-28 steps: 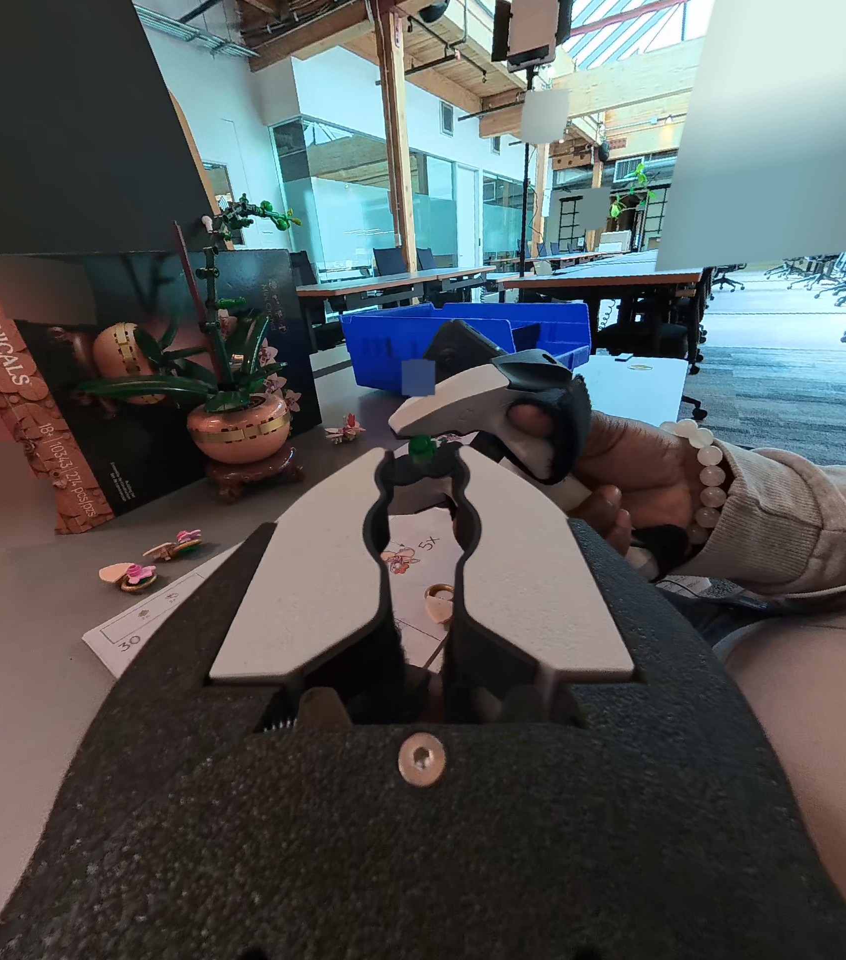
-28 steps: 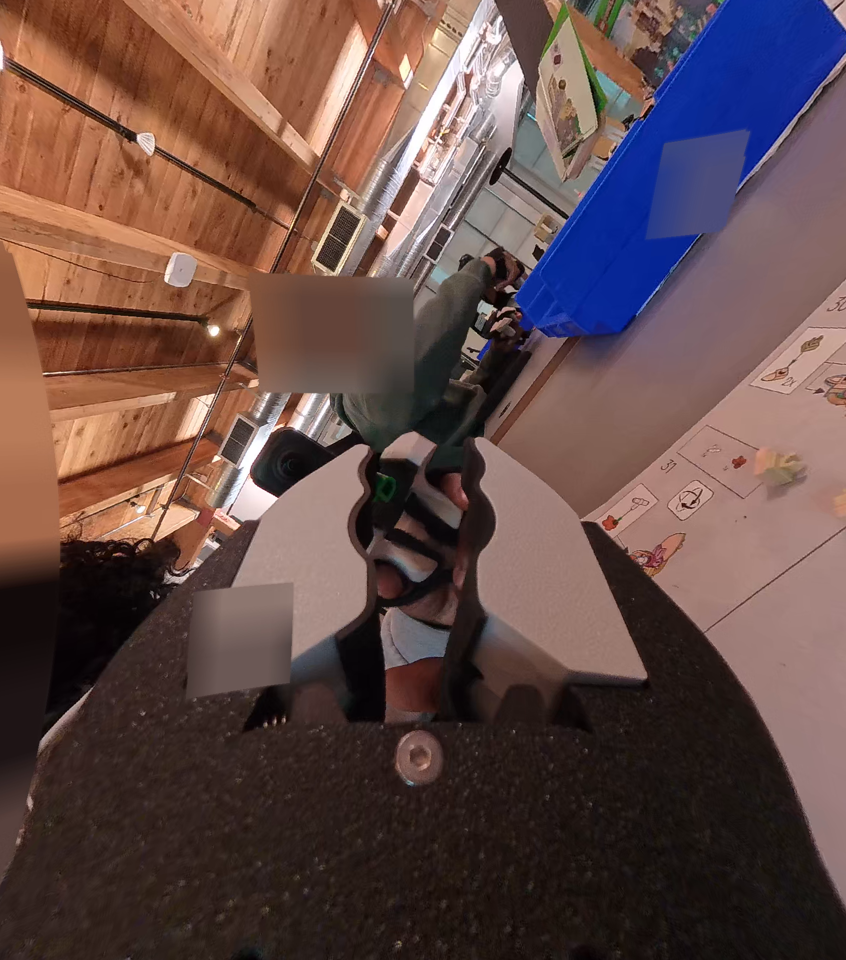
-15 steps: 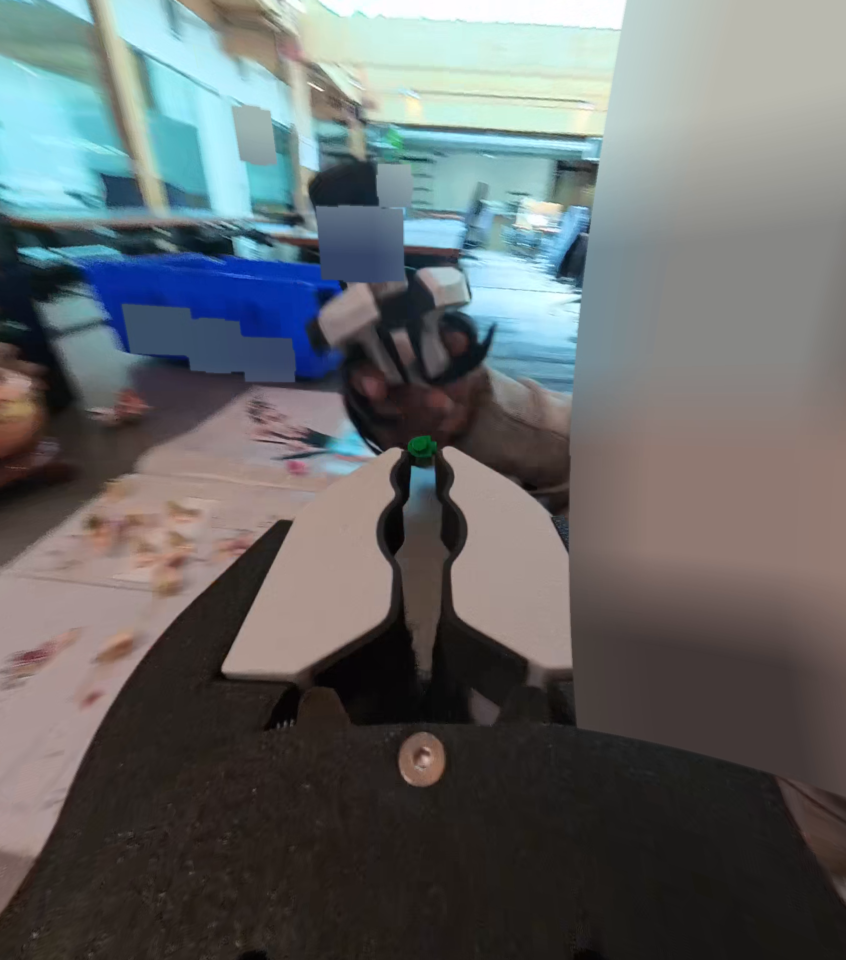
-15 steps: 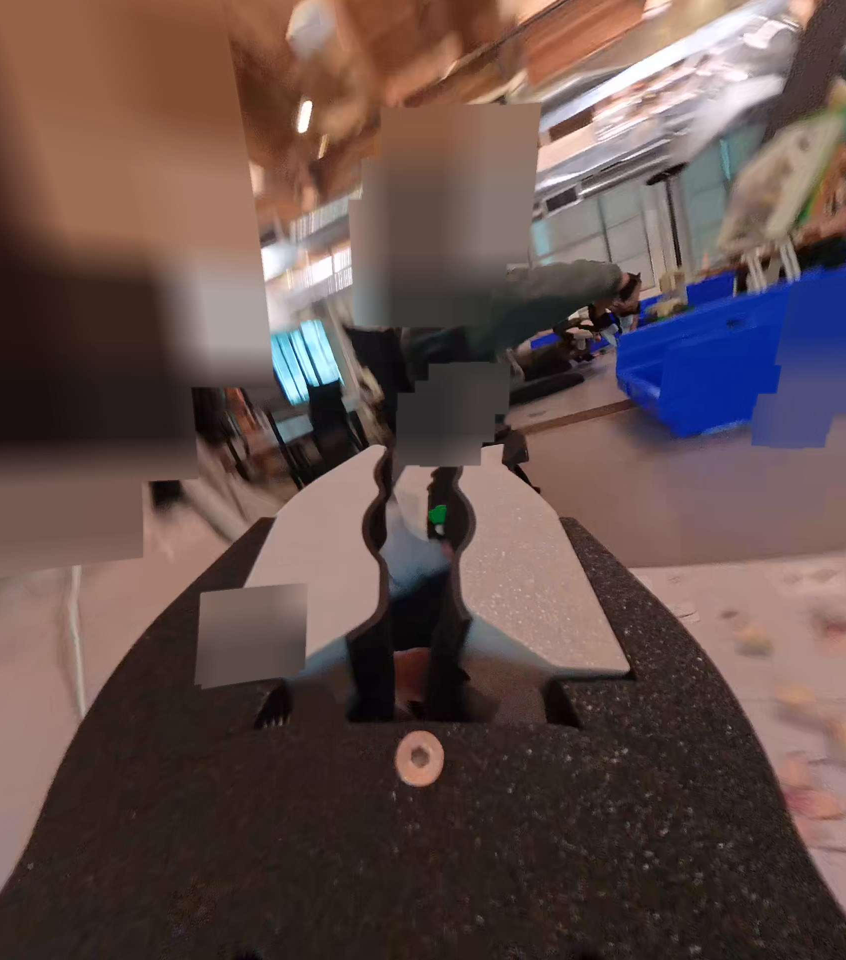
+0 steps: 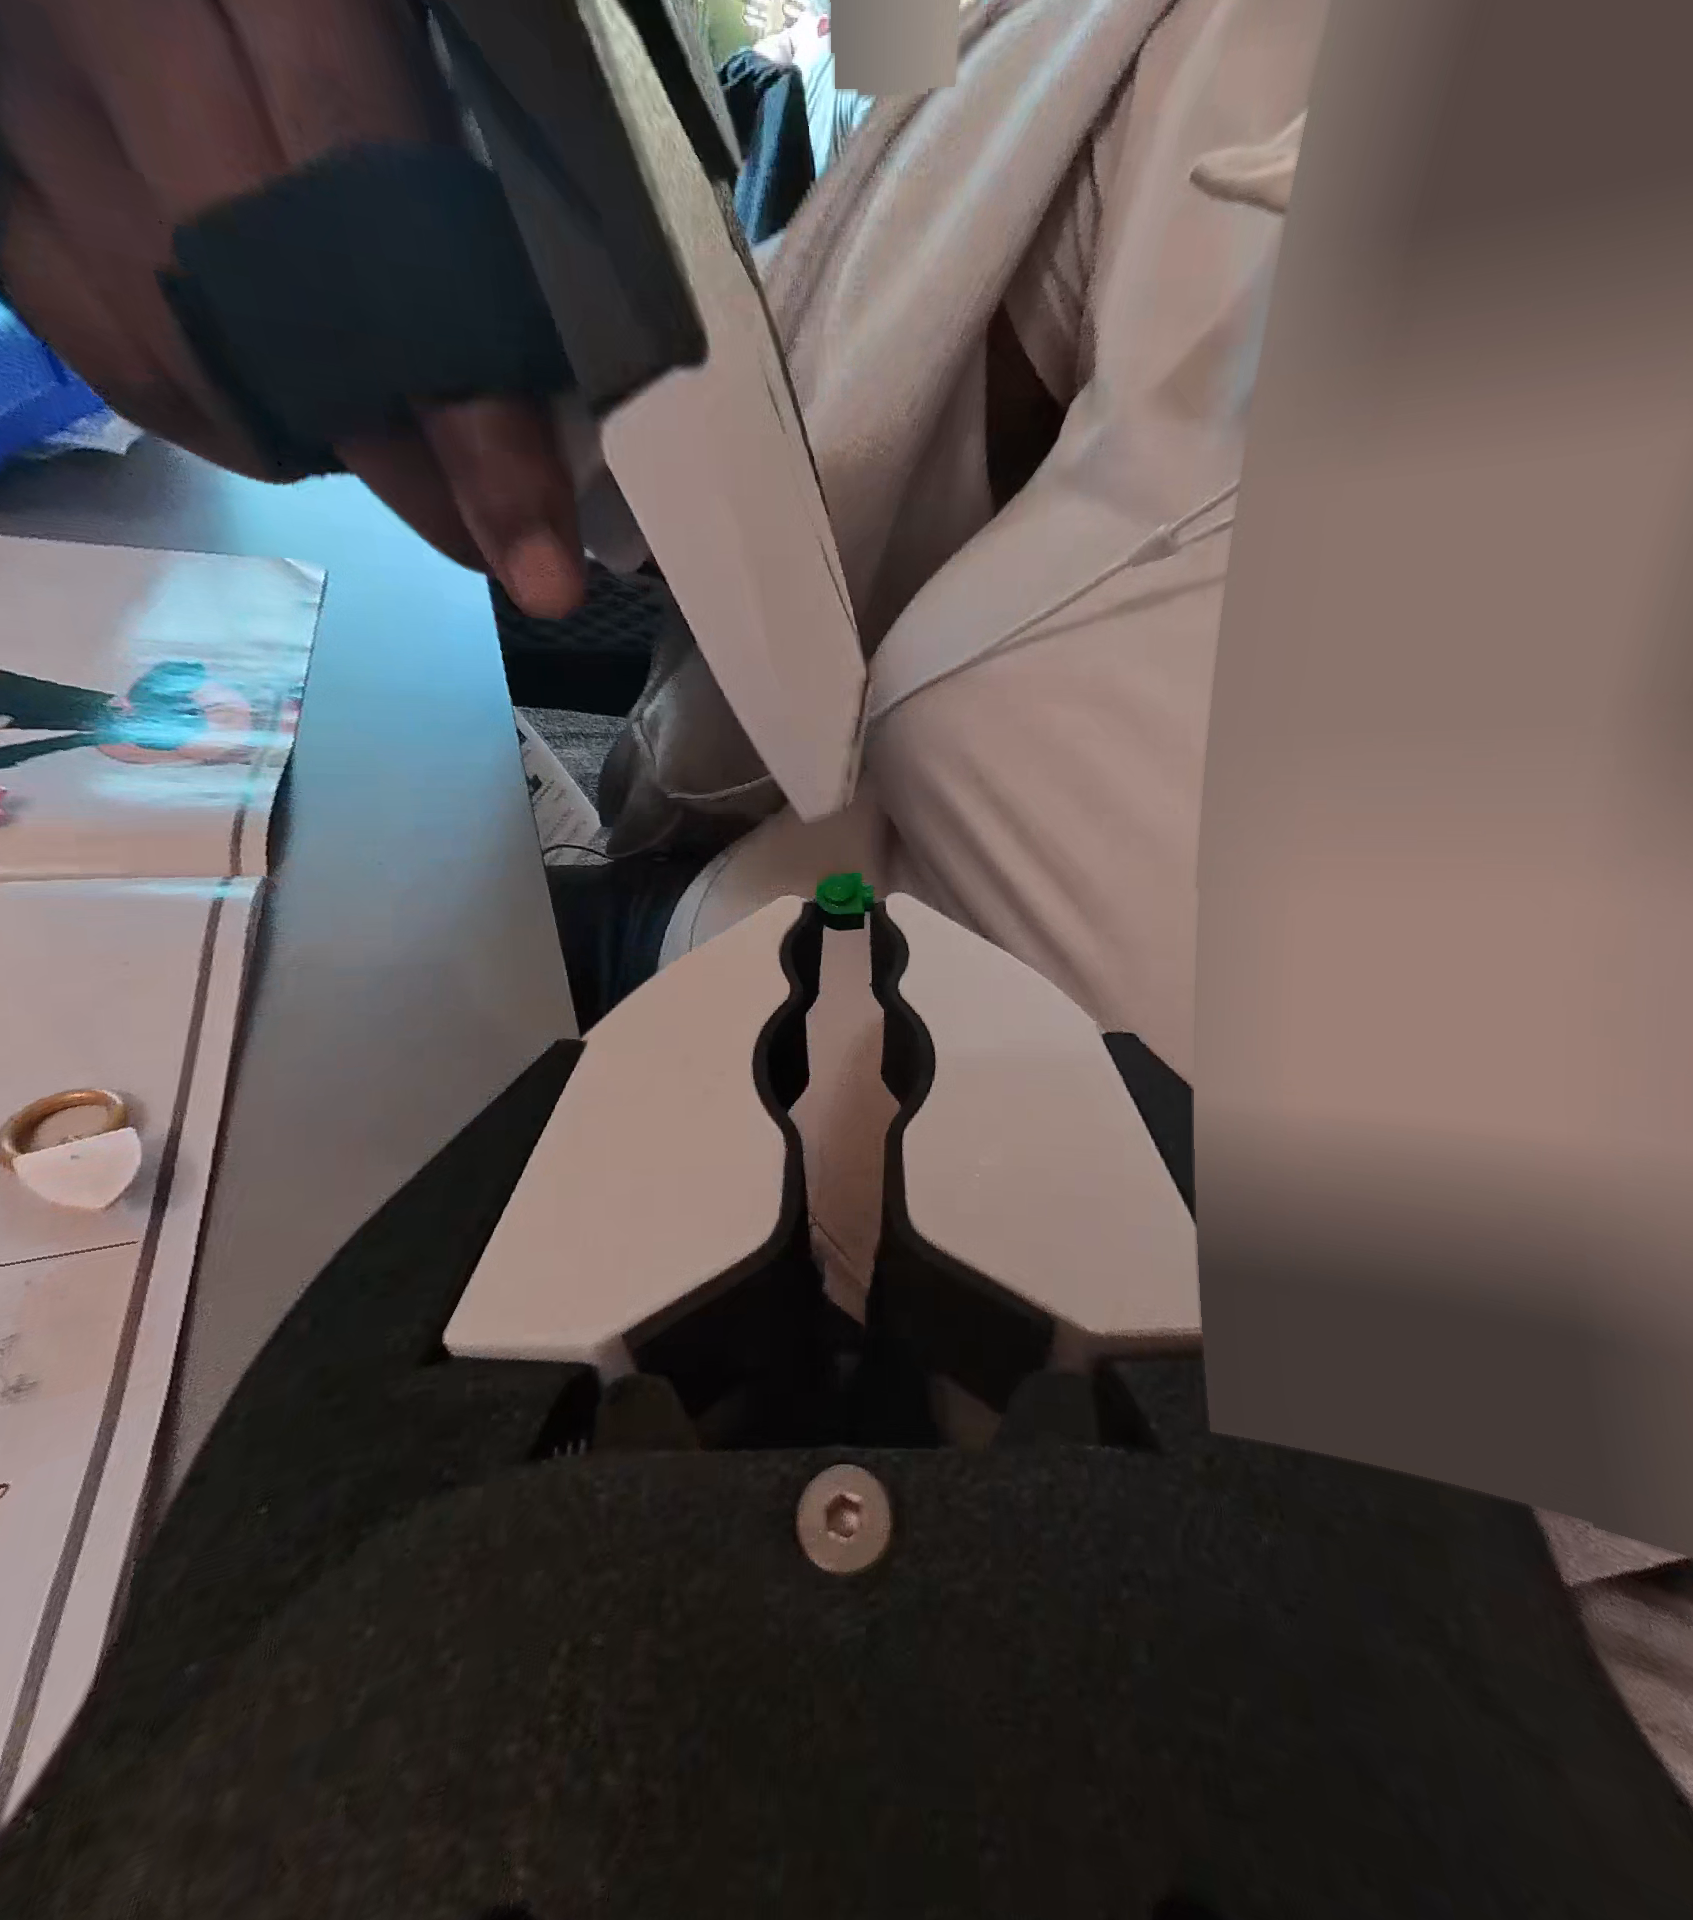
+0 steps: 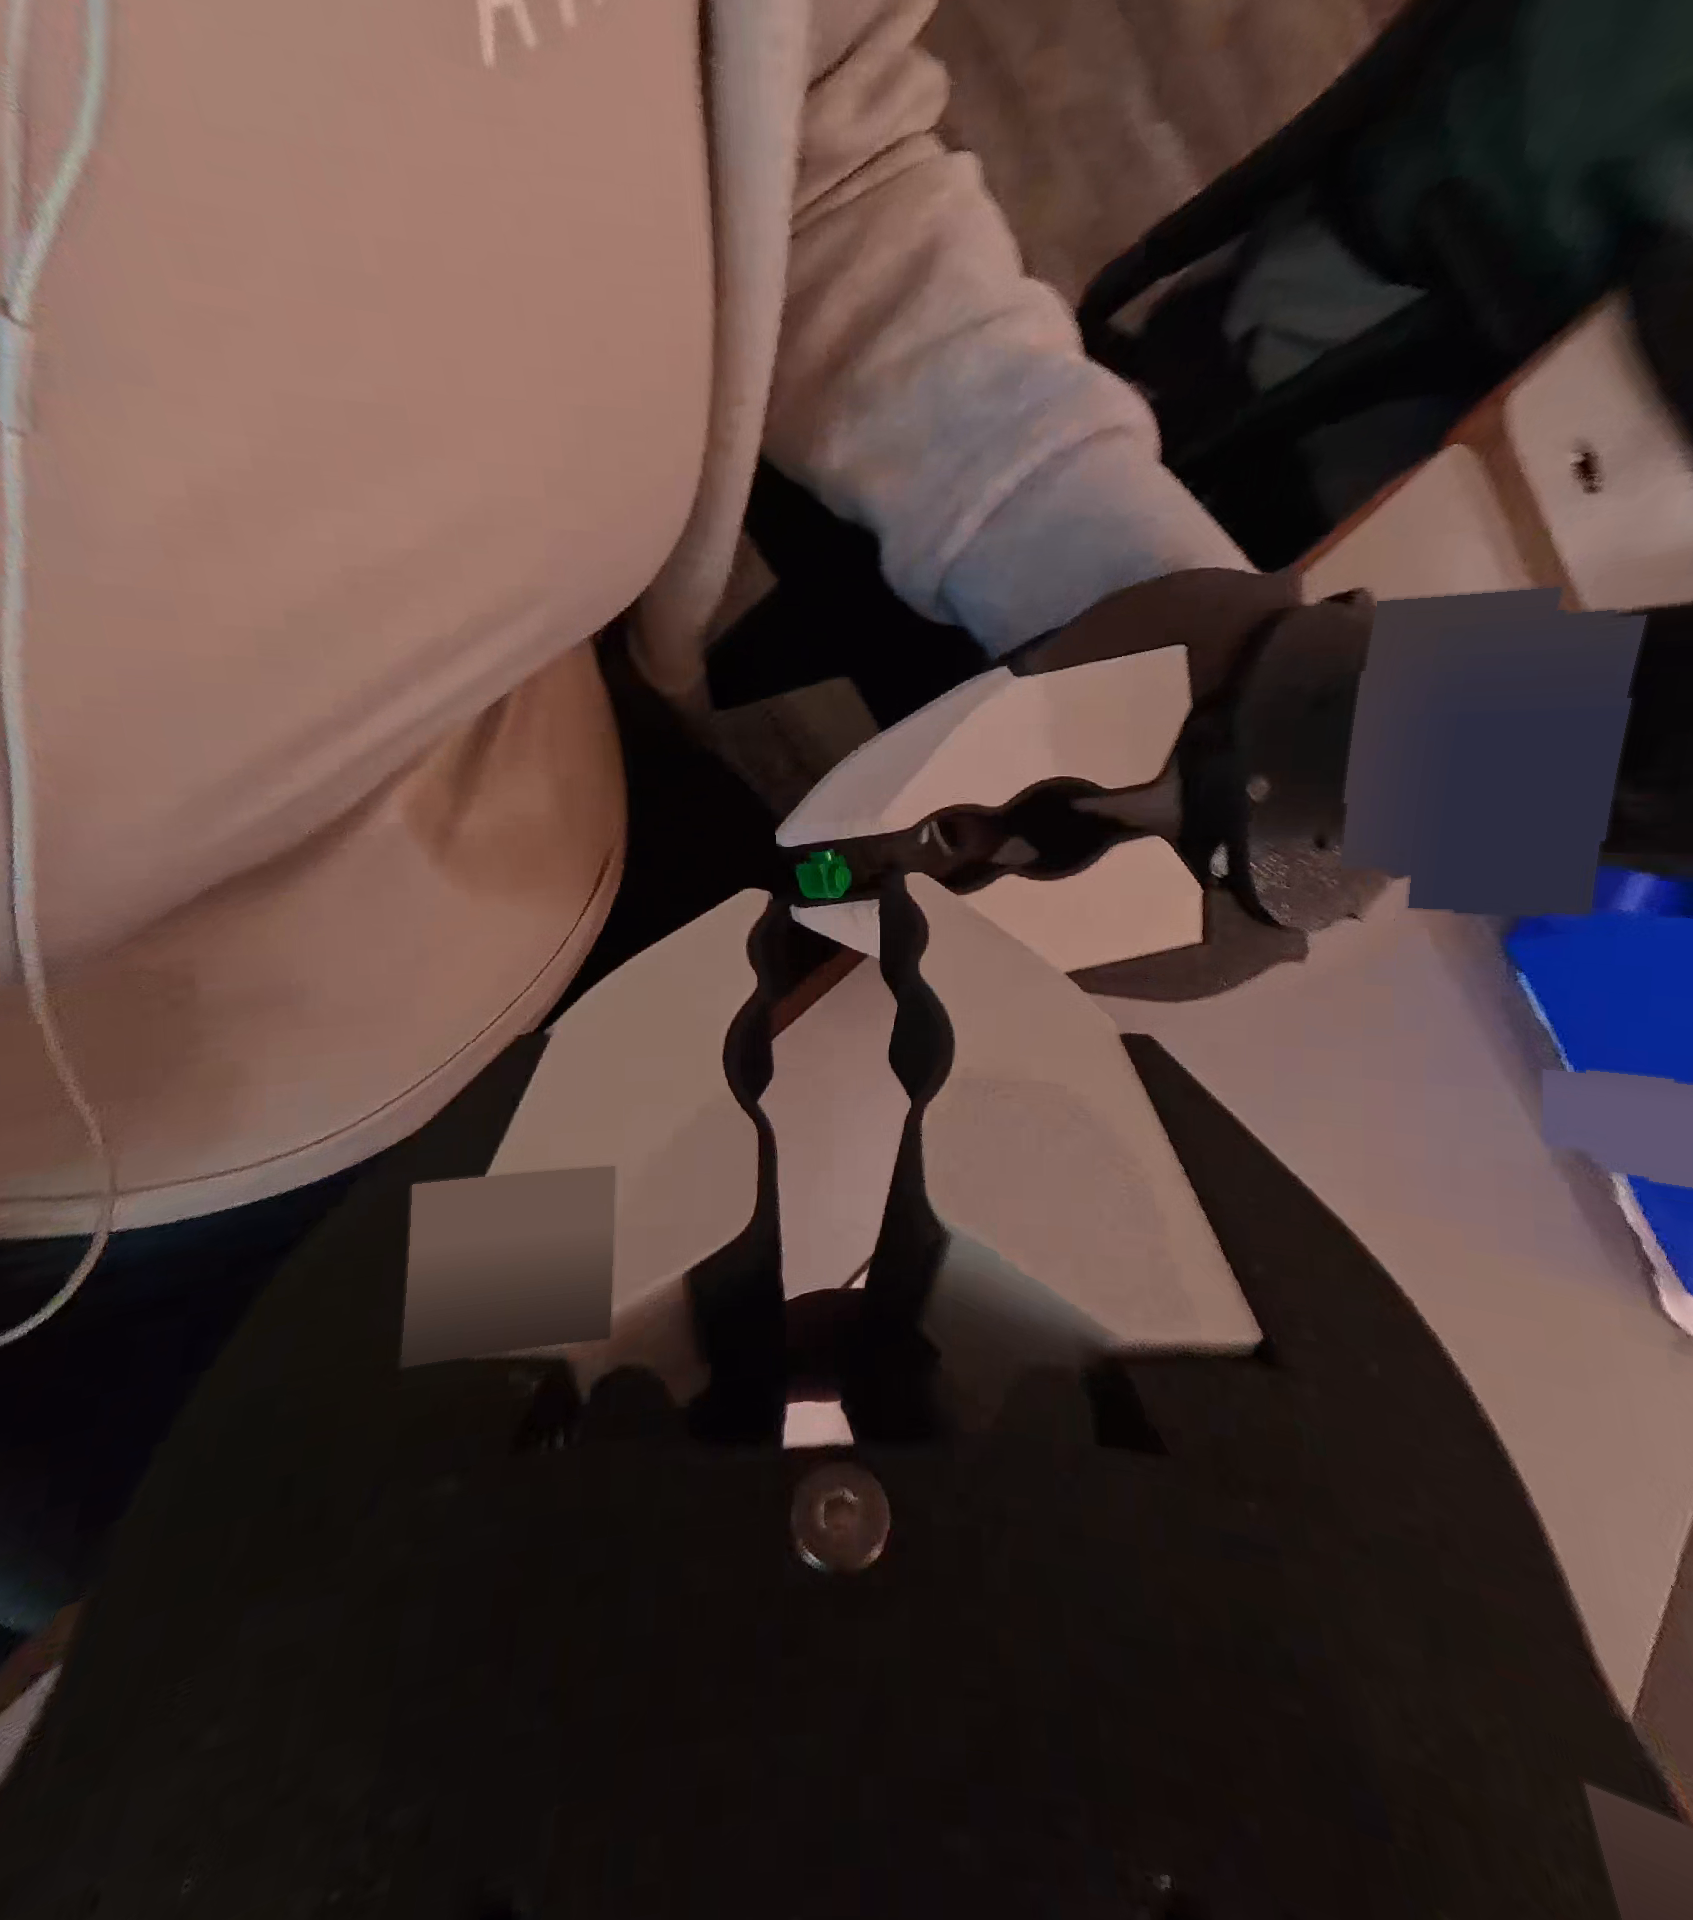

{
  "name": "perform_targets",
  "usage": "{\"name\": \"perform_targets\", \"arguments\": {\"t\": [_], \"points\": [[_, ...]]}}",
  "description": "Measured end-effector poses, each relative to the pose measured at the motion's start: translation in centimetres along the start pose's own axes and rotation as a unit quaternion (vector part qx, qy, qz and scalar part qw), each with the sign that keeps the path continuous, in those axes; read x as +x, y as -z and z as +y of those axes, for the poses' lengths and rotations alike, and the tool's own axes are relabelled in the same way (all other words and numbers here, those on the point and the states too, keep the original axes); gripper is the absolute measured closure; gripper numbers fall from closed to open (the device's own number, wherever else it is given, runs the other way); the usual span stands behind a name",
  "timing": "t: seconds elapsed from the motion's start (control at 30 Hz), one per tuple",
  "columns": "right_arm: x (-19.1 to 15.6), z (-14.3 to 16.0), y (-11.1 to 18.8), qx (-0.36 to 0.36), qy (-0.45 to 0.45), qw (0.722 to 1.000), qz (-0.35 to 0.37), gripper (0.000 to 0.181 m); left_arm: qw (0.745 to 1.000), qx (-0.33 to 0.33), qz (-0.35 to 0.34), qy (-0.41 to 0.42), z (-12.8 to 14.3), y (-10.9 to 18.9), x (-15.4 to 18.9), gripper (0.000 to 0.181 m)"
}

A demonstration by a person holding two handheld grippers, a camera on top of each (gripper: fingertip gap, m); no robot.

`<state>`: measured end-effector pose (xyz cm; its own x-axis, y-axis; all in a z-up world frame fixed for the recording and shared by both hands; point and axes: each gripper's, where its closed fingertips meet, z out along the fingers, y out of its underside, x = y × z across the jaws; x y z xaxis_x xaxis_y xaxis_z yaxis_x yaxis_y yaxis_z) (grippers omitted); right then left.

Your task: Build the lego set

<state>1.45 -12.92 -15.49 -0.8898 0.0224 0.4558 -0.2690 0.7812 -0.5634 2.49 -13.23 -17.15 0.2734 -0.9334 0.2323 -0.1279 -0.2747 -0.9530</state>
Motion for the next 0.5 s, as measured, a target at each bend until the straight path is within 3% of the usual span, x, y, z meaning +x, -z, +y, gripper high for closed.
{"name": "perform_targets", "arguments": {"t": [0.03,0.33,0.5], "points": [[-0.1,0.1,-0.4,-0.009,0.006,1.0,-0.011,0.163,1.0,-0.001,0.002,0.002,0.1,0.0,0.0,0.172],[0.0,0.8,-1.7,-0.035,0.031,0.999,-0.019,0.171,1.0,0.007,-0.005,0.017,-0.1,0.1,-0.4,0.172],[1.9,2.0,-0.5,-0.055,0.024,0.995,0.081,0.171,0.996,0.058,-0.045,0.043,-1.3,1.0,-1.9,0.167]]}}
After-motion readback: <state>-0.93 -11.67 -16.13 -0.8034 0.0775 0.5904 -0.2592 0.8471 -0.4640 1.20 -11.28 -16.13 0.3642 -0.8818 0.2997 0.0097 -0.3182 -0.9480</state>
